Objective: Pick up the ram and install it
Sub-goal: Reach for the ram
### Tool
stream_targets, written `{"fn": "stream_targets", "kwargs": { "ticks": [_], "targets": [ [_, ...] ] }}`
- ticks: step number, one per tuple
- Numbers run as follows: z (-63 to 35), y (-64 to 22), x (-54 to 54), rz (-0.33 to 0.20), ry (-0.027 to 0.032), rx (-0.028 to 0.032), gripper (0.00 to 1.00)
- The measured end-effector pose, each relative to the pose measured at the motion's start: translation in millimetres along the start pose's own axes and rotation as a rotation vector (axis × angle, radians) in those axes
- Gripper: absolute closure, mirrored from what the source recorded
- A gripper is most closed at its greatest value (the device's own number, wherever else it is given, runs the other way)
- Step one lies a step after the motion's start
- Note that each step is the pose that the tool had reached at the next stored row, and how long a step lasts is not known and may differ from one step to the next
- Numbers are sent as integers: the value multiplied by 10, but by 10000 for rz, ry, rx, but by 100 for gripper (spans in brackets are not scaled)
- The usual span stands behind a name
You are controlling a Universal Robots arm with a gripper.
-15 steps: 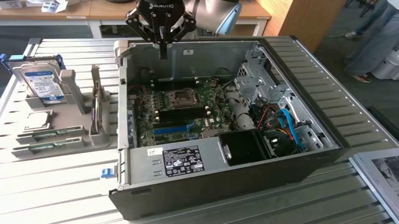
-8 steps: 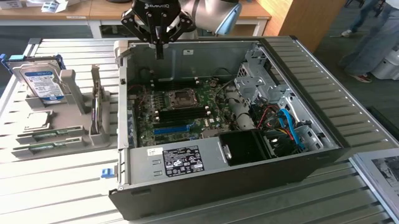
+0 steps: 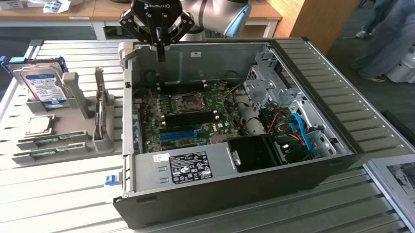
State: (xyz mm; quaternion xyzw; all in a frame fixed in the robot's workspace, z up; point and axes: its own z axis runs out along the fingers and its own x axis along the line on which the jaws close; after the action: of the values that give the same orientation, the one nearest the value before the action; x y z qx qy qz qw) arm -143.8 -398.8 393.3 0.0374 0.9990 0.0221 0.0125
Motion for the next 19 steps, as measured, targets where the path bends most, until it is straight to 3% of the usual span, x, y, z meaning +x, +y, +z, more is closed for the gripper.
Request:
{"fn": "stream_targets", "kwargs": {
  "ticks": [19],
  "targets": [
    [-7, -18, 241, 0, 1, 0, 90]
  ]
}}
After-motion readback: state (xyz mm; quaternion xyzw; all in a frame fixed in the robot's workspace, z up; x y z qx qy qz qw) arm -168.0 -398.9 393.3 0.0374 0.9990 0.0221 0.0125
